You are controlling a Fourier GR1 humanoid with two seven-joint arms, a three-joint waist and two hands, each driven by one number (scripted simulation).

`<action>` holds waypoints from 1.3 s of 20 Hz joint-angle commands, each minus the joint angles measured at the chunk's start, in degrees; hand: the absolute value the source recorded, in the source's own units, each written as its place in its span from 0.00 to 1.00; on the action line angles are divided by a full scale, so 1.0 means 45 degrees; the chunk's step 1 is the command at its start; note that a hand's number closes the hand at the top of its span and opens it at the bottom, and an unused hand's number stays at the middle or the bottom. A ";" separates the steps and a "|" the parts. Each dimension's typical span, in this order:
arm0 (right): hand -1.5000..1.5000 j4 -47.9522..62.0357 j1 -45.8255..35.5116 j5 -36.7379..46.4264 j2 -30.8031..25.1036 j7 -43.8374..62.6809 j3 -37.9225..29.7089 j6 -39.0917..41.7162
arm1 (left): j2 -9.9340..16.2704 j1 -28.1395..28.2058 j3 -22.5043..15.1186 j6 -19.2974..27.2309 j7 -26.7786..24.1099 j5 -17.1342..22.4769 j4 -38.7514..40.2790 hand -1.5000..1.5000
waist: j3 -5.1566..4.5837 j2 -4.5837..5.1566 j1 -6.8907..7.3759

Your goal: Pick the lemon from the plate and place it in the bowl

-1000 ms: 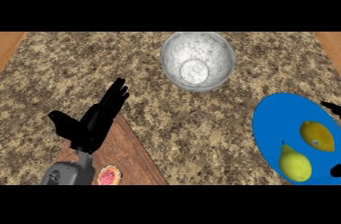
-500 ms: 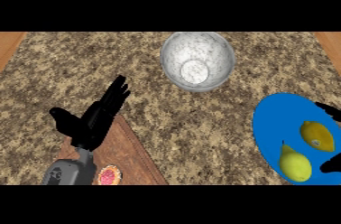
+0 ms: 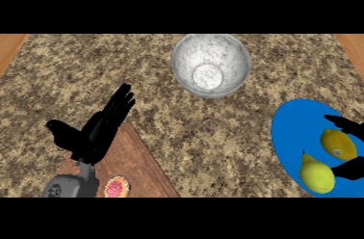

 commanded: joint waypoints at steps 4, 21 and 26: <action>1.00 0.1898 -0.0850 0.0941 -0.0012 -0.2555 0.0006 -0.1085 | -0.0391 -0.0297 0.0088 -0.0153 -0.0420 -0.0132 0.0756 0.50 | 0.0008 0.0014 0.0028; 1.00 -0.2008 -0.2265 0.5568 0.3490 0.0065 0.5924 -0.2127 | -0.0472 -0.0275 -0.0118 -0.0410 -0.0061 -0.0409 0.0393 0.50 | -0.0099 -0.0060 0.0933; 1.00 -0.2252 -0.3689 0.8475 0.6520 0.3843 0.9296 -0.2073 | -0.0849 -0.0443 -0.0391 -0.0078 -0.0027 -0.0680 0.0572 0.50 | -0.0058 -0.0092 0.0706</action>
